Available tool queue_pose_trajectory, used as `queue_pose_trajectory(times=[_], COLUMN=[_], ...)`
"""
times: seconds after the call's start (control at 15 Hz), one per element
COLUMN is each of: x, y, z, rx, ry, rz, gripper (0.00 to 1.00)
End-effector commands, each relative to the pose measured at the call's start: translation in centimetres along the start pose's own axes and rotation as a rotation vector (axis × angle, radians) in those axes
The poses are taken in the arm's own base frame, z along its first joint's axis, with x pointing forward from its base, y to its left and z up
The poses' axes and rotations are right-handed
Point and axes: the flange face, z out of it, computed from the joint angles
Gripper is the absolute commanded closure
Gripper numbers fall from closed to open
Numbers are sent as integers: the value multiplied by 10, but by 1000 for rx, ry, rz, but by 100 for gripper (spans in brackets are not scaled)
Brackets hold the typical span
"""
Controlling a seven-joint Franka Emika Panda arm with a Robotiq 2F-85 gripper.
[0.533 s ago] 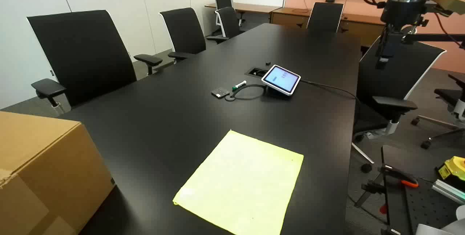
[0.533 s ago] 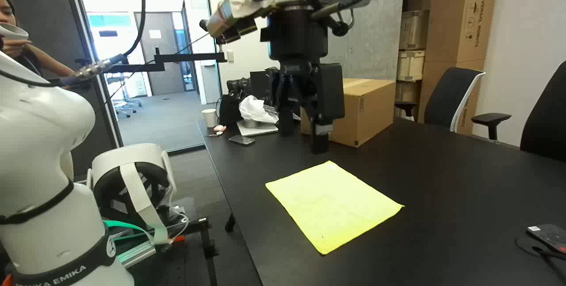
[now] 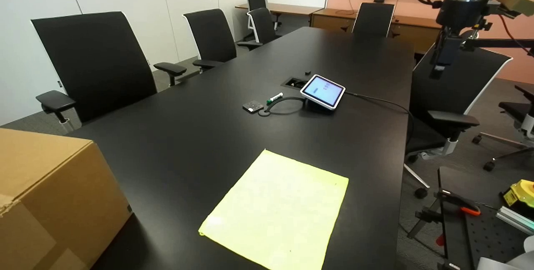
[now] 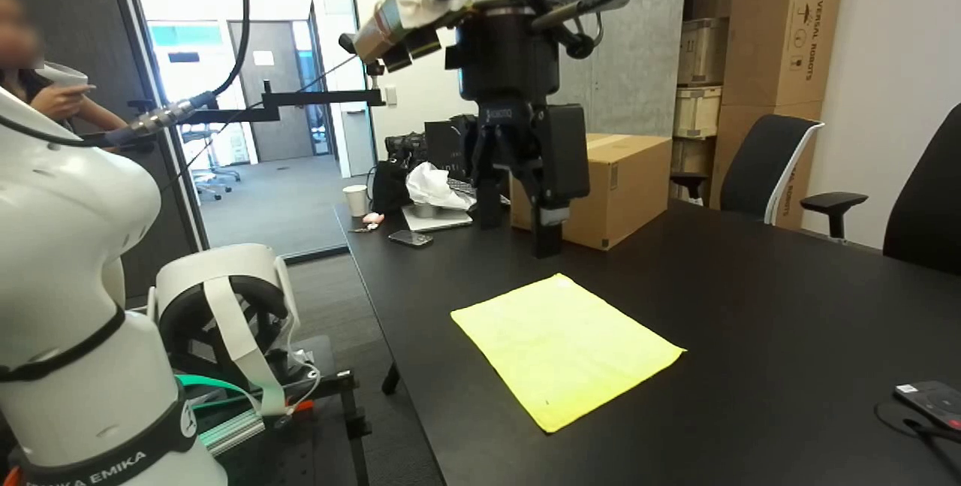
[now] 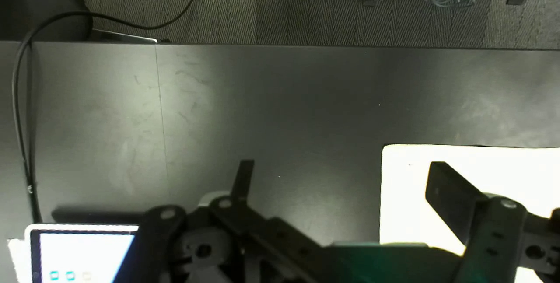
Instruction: Fold the cloth
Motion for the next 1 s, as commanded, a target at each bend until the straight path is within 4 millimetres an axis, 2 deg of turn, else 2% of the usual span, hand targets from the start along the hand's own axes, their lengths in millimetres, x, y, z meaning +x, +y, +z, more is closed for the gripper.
queue_pose_trajectory(times=[0.0, 0.27, 0.6, 0.93], x=[21, 51, 88, 113], y=[-18, -49, -80, -107], z=[11, 46, 105, 169], rx=[-3, 17, 69, 86], ry=[53, 99, 115, 119], rz=[-40, -84, 7, 58], gripper=[0, 0, 0, 0])
